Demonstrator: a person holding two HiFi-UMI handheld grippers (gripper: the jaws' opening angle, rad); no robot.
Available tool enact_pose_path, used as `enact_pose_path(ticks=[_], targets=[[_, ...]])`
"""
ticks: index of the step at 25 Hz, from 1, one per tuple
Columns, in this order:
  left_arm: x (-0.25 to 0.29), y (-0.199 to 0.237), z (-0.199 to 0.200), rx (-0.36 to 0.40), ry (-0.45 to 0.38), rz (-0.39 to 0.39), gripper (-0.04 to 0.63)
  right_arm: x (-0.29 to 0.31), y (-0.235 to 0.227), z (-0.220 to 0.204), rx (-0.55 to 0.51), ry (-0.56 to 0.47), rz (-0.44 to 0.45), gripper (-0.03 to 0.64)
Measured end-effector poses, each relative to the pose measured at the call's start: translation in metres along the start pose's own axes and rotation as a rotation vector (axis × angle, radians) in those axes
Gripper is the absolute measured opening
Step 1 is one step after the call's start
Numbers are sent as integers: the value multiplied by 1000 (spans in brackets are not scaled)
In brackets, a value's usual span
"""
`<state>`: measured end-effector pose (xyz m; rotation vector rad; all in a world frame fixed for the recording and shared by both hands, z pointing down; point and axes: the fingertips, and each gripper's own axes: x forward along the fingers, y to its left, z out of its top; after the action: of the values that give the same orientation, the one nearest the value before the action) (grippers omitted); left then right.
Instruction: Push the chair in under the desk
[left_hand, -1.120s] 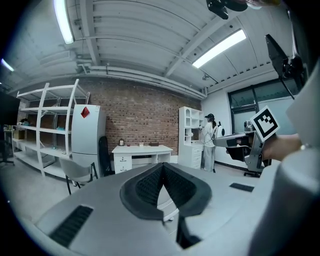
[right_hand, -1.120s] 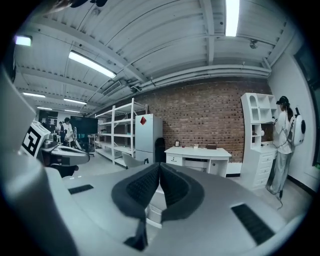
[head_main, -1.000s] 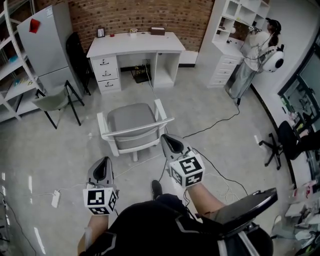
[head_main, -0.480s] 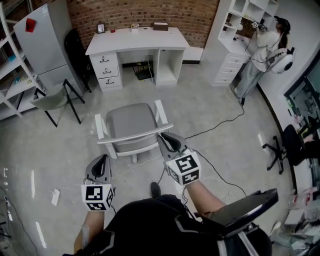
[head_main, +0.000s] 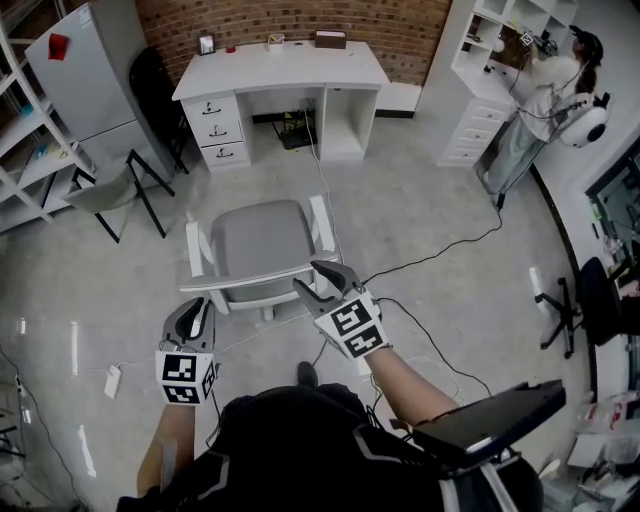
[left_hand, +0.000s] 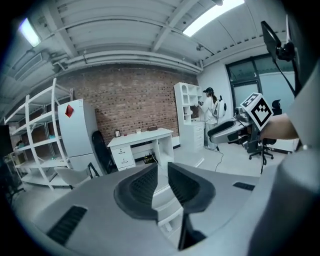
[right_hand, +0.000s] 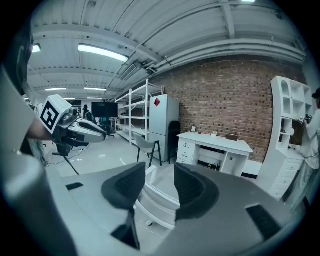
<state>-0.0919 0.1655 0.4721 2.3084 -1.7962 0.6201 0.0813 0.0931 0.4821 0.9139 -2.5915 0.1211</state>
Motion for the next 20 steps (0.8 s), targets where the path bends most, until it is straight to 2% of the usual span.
enact_pose_path(ticks=[1,2,6,12,14,18,20], targets=[[4,-2,0,14,11,2,91,4,-3,-3,-8,9,13,187],[8,-2,-1,23,19,6,110,9,-5,-7,-19,20,26,190],[18,0,-8,56,54,6,110,33,-1,-22,-80,78,85,209],[51,-8,-49,226,256,-107,212,57,8,-41,-204,176,172,244],[62,-2,-62,299,307,-118,225,66,10,-46,-247,203,185,250],[87,17,-90,537,398,-127,230,90,16,-65,-329,288,206,276],[99,24,-106,611,440,-151,238,104,19,-76,-399,342,215,293]])
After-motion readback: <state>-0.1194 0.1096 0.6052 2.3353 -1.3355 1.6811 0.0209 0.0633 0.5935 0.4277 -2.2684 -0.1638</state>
